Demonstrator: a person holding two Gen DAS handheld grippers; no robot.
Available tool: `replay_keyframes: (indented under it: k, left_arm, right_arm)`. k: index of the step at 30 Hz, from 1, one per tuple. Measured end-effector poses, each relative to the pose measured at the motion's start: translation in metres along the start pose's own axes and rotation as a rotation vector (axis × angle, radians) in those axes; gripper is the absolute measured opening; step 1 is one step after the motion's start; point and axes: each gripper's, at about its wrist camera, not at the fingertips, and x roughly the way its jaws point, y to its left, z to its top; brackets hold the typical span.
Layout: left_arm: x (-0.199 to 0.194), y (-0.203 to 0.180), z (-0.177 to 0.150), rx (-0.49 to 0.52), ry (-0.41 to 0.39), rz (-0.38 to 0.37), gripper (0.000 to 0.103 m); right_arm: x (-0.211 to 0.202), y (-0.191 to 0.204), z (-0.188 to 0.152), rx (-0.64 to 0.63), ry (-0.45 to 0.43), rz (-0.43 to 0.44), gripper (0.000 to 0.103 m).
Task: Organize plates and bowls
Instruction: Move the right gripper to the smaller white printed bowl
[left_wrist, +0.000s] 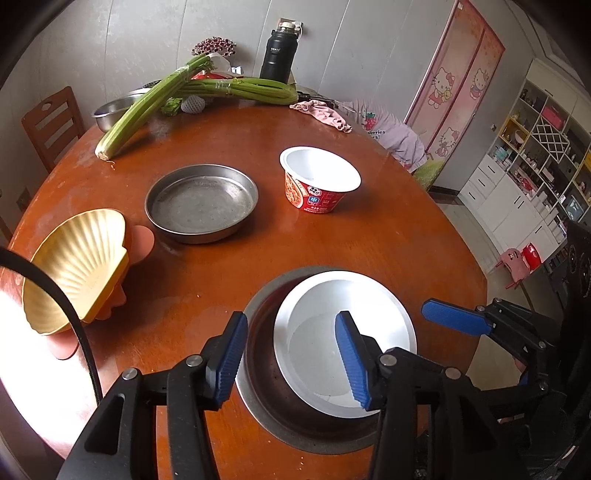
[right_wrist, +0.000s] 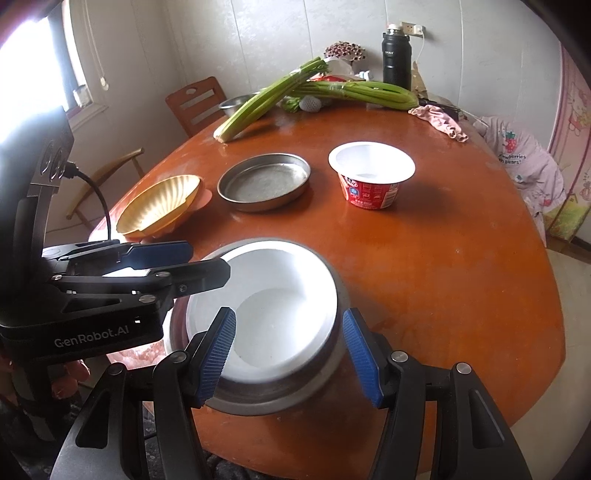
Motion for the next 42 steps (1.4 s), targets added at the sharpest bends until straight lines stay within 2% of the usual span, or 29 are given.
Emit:
replay_keyframes:
  k: [9, 22, 32, 42]
  left_arm:
    - [-0.001, 0.002, 0.011, 0.002, -0.017, 0.011, 0.052]
    - [0.001, 0.003, 0.047, 0.023, -0.059, 0.014, 0.053]
    - [0.014, -0.001, 0.087, 0.064, -0.073, 0.021, 0.053]
    - [0.046, -0.004, 0.129, 0.099, -0.042, 0.021, 0.053]
  right_arm:
    - [-0.003, -0.004, 0.008, 0.001, -0.013, -0.013, 0.062]
    - [-0.004, -0.025, 0.035, 0.038, -0.04, -0.05, 0.063]
    - [-0.005, -0.046, 0.067, 0.057, -0.082, -0.078, 0.063]
    - [0.013, -0.078, 0.105, 0.092, -0.091, -0.141, 0.063]
